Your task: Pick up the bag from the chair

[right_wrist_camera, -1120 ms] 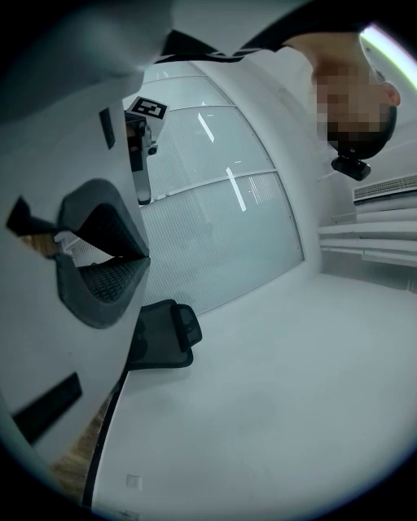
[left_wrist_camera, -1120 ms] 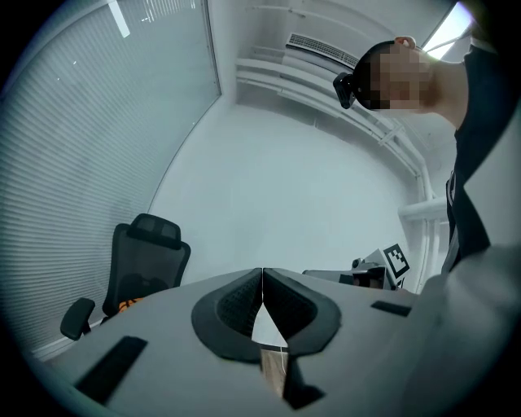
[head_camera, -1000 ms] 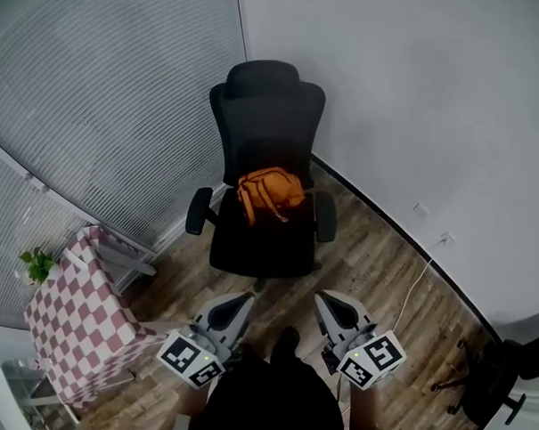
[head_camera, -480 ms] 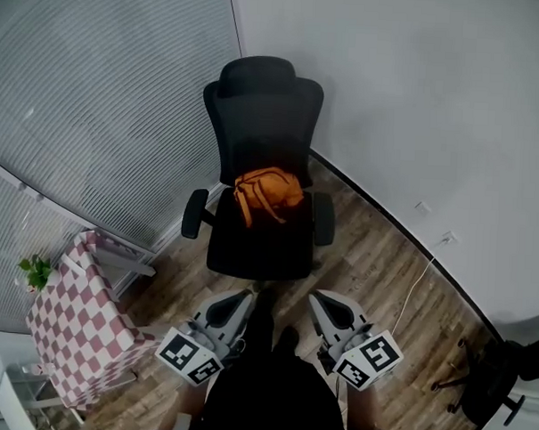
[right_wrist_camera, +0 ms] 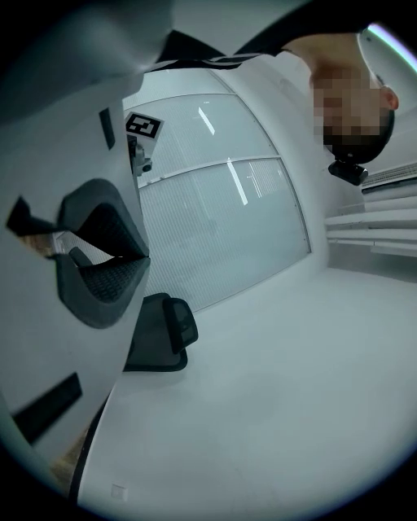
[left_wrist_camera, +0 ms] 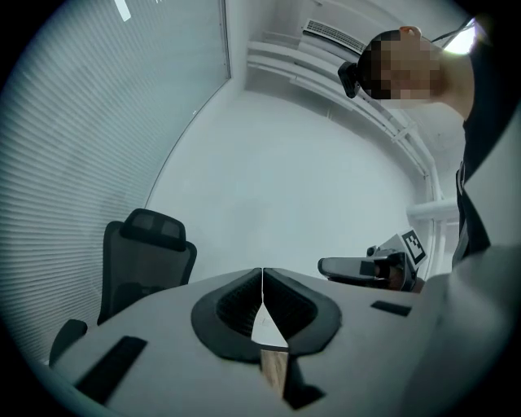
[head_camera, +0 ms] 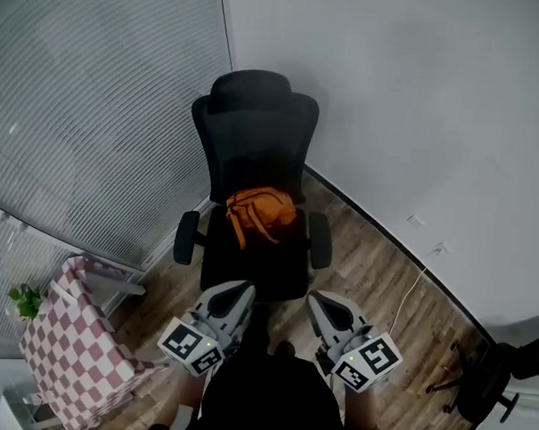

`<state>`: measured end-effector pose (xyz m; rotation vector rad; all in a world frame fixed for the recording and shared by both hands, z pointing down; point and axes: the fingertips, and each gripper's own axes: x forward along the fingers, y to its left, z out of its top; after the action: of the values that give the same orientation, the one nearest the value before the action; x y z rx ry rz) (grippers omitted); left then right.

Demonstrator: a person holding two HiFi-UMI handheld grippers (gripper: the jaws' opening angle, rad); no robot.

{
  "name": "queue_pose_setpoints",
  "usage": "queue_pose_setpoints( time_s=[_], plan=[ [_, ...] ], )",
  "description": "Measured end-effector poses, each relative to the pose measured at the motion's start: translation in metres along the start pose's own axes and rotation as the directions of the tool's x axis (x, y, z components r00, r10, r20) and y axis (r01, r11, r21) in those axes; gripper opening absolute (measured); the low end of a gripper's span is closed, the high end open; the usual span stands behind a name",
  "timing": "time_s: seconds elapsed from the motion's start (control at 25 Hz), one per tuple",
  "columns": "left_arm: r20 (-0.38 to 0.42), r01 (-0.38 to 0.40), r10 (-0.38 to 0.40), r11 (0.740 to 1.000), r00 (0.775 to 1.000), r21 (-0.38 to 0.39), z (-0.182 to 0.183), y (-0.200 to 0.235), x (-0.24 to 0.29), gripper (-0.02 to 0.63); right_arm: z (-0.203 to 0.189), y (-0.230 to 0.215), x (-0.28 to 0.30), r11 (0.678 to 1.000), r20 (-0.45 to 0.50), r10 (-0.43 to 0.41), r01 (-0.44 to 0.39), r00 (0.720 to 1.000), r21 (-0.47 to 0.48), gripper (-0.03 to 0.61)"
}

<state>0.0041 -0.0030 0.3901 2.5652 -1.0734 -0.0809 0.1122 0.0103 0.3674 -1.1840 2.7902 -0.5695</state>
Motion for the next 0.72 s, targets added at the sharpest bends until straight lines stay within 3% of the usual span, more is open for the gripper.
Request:
queue_pose_setpoints(
  time_s=[0.32, 0.72],
  plan=[
    [-0.021, 0.014, -0.014, 1.000, 1.000, 0.001, 0.008, 0.085, 0.028, 0.034, 0.007, -0.006, 0.062, 0.999, -0.009, -0.045, 0.045, 0.999, -0.015, 0.018],
    [-0.138, 0.053, -0.051, 0.999, 0.989, 0.014, -0.034, 0.168, 0.068, 0.034, -0.018, -0.022, 0.111, 0.991, -0.082, -0.128, 0.130, 0.988, 0.013, 0.018]
  ],
)
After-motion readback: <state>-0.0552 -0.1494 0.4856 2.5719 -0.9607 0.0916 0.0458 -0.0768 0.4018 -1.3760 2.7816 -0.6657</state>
